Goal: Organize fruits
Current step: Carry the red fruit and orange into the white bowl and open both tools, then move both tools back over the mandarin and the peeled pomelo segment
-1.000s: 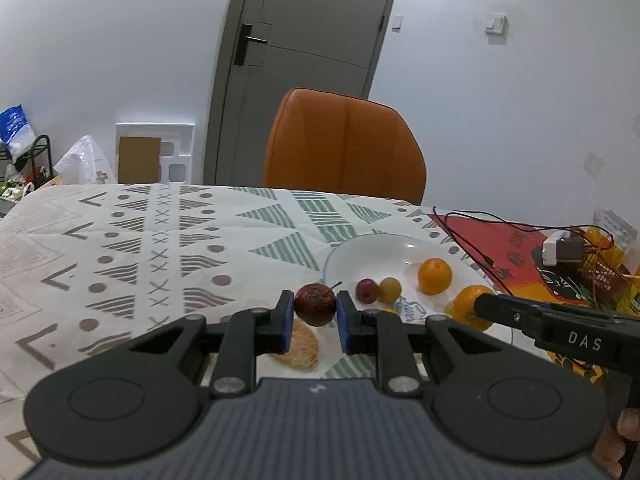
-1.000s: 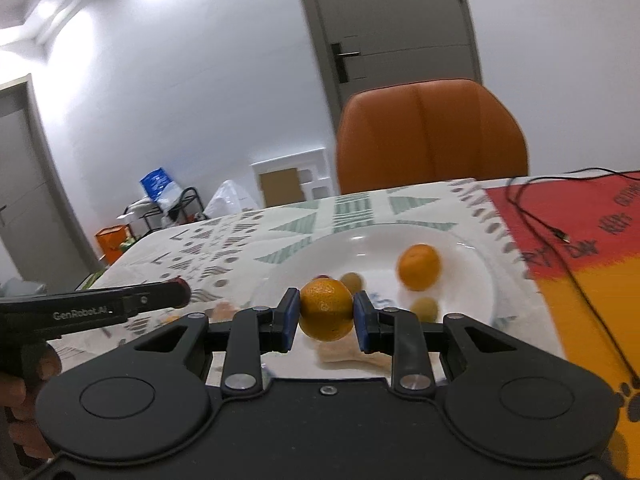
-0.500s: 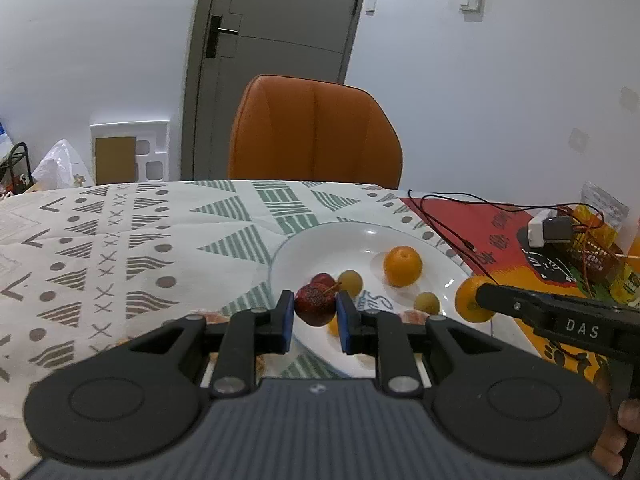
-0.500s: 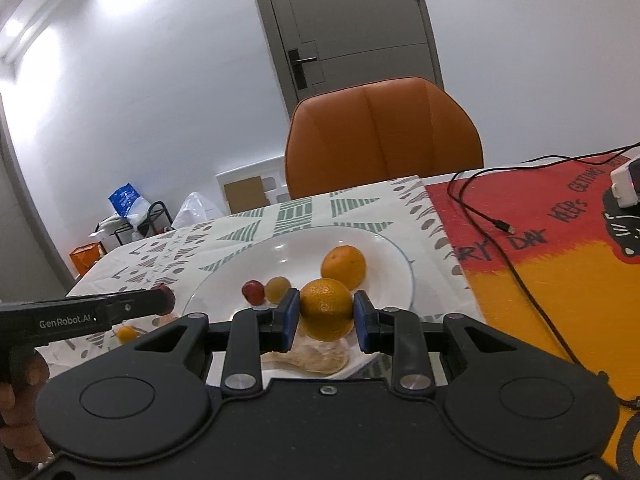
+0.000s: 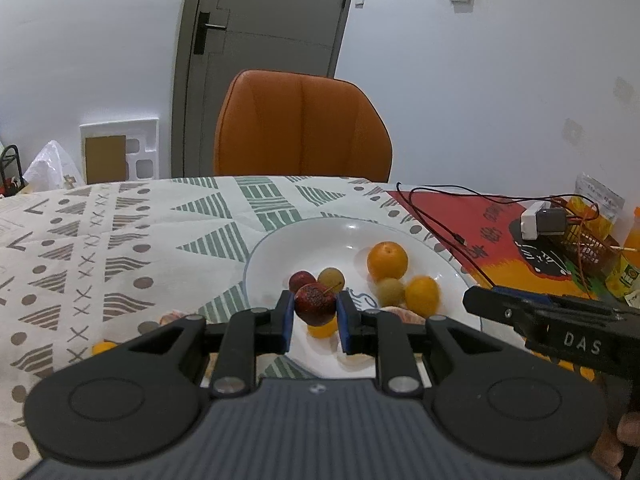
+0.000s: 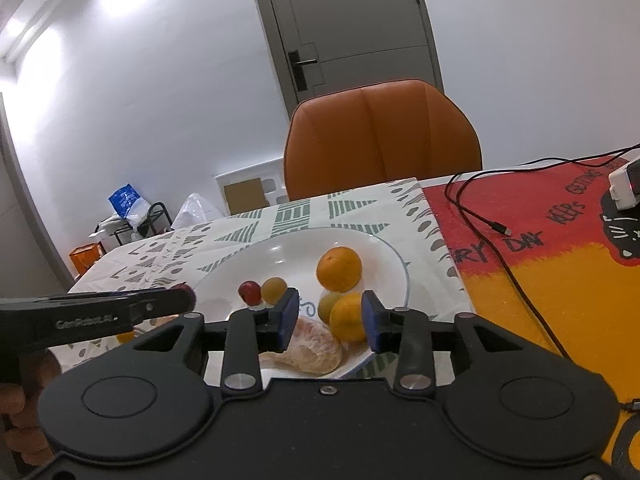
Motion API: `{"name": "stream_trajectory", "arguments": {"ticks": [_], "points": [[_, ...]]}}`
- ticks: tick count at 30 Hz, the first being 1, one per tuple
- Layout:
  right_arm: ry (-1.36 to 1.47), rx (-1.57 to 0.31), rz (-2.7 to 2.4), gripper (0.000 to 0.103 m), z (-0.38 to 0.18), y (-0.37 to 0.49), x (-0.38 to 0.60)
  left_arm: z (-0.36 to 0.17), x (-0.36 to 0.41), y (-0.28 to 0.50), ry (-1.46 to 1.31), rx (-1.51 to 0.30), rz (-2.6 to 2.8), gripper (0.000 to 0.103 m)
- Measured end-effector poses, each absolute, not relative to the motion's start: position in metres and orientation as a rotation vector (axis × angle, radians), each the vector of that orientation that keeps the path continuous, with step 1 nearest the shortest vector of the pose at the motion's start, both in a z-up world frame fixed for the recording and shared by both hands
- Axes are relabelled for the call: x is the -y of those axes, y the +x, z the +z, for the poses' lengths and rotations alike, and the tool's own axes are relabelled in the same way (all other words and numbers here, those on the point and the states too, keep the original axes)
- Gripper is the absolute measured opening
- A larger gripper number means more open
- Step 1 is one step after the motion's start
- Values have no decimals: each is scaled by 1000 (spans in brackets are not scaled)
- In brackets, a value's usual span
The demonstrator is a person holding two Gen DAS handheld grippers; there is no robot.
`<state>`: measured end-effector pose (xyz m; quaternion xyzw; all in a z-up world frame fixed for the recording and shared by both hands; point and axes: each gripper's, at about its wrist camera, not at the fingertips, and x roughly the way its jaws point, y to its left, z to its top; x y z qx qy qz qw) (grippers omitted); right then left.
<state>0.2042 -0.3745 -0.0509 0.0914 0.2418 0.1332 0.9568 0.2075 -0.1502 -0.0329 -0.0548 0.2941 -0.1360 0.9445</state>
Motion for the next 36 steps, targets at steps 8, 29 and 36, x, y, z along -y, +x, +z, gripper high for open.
{"name": "stream_trajectory", "arguments": {"ticks": [8, 29, 36], "points": [[176, -511, 294, 45, -52, 198, 365, -33, 137, 204, -115, -615, -232, 34], [150, -517, 346, 94, -46, 179, 335, -27, 78, 167, -114, -599, -133, 91], [162, -521, 363, 103, -44, 174, 324, -28, 70, 152, -90, -586, -159, 94]]}}
